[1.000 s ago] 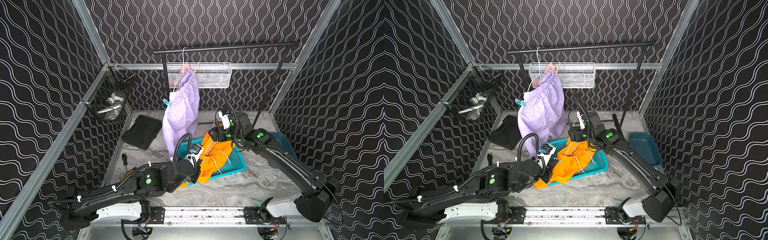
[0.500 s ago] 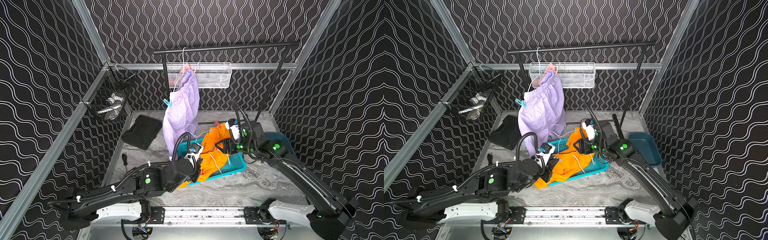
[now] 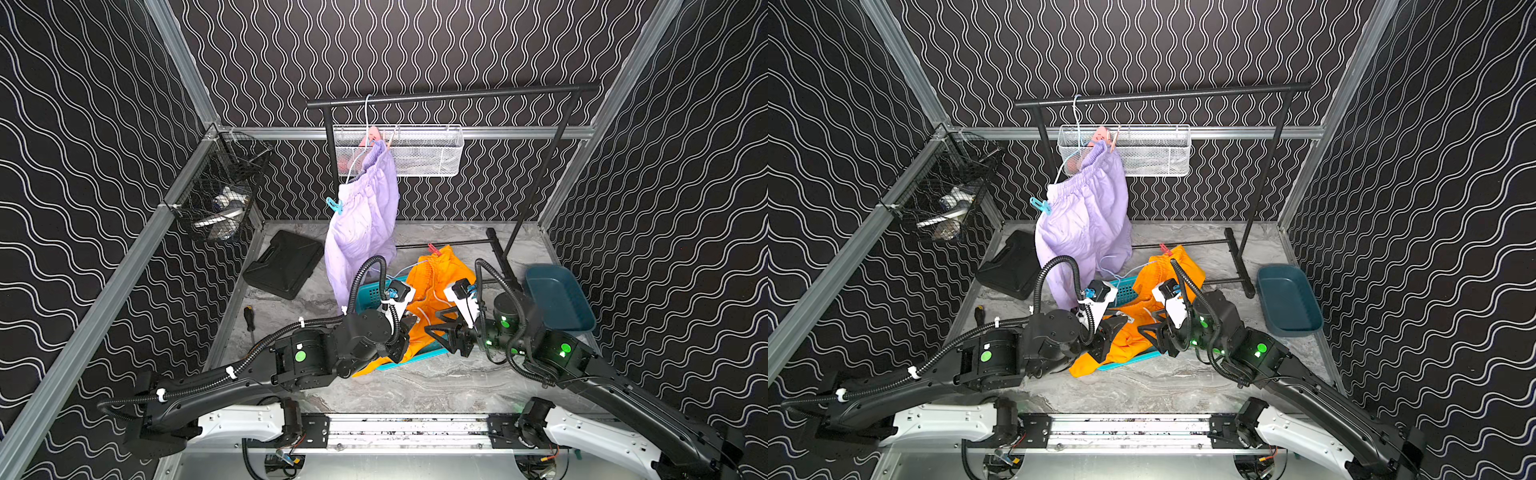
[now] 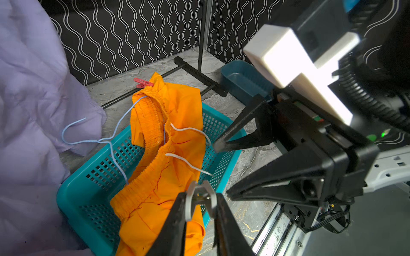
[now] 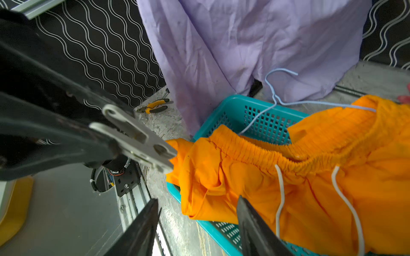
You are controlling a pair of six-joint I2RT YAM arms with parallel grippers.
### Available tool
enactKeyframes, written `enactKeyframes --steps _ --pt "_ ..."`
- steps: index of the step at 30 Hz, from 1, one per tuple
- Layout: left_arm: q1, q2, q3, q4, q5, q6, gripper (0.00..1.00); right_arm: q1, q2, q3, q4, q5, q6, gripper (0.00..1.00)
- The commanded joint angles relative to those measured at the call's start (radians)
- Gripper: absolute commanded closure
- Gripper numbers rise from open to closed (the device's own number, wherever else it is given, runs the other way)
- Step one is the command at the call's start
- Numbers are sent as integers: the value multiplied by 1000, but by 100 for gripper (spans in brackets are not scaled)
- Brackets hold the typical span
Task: Remove the clothespins securing shorts to the hanger
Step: Place the clothespin in the storage box.
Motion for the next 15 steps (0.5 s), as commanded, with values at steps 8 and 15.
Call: enactKeyframes --steps 8,15 --pt "2 20 29 3 36 -33 75 202 93 55 132 276 -183 53" --pt "4 27 34 -12 43 -34 75 260 110 68 131 374 -212 70"
